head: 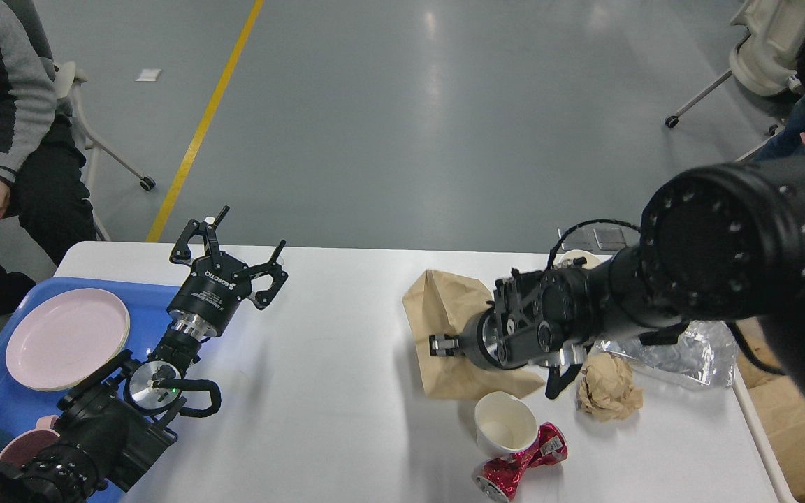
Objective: Tidy desktop
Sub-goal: 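Lift the brown paper bag and drop it into the white bin, then withdraw the right gripper from the white bin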
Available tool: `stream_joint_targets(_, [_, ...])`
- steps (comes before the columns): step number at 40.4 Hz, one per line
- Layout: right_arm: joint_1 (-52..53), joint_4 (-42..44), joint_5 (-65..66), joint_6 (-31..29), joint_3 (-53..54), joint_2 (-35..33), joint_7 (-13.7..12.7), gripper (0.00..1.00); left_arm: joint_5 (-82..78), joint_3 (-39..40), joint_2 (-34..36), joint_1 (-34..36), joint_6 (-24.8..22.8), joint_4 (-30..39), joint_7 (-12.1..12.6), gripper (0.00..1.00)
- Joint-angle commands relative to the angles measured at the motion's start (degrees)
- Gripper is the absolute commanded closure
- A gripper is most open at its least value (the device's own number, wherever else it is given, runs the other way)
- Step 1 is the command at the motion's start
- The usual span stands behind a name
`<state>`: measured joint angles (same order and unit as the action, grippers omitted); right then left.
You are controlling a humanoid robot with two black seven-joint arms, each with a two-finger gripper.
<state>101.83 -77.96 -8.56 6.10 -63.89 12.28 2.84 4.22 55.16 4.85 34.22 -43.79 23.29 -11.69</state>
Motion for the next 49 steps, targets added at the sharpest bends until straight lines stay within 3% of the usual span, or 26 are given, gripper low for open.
stream_joint_targets(1, [10.0,-3.8,0.0,-2.1,3.0,-4.1,0.6,1.0,0.0,0.0,0.1,0.0,0.0,0.0,0.0,0.03])
stream_joint_targets(11, [22.5,-4.4,0.0,-22.1,6.6,-20.8,1.1,1.0,0.0,0.0,0.1,0.0,0.0,0.0,0.0,0.03])
stream_joint_targets(19, [19.5,0.0,3.7,-24.5,-1.0,-31.3,0.9,1.0,0.0,0.0,0.1,0.0,0.0,-0.1,0.0,0.03])
stream_joint_targets(26, [2.3,19.7,6.9,-24.9,-6.9,-41.6,0.9,1.0,0.0,0.0,0.1,0.0,0.0,-0.1,0.0,0.03])
stream_joint_targets(34, [-17.2,36.5,6.3,-23.9,-6.0,-45.6,0.9,1.0,0.0,0.0,0.1,0.0,0.0,-0.1,0.0,0.03])
stream_joint_targets(39, [-32.7,45.9,5.7,-20.0,-2.5,-45.5,0.8,1.0,0.0,0.0,0.1,0.0,0.0,-0.1,0.0,0.03])
stream_joint_targets(43, [-46.4,55.3,5.4,-12.8,3.2,-44.5,0.1,1.0,0.0,0.0,0.1,0.1,0.0,0.0,0.0,0.03])
stream_joint_targets(49, [-60.9,72.1,4.0,-11.0,8.0,-39.2,-0.2,1.0,0.0,0.0,0.1,0.0,0.0,-0.1,0.0,0.03])
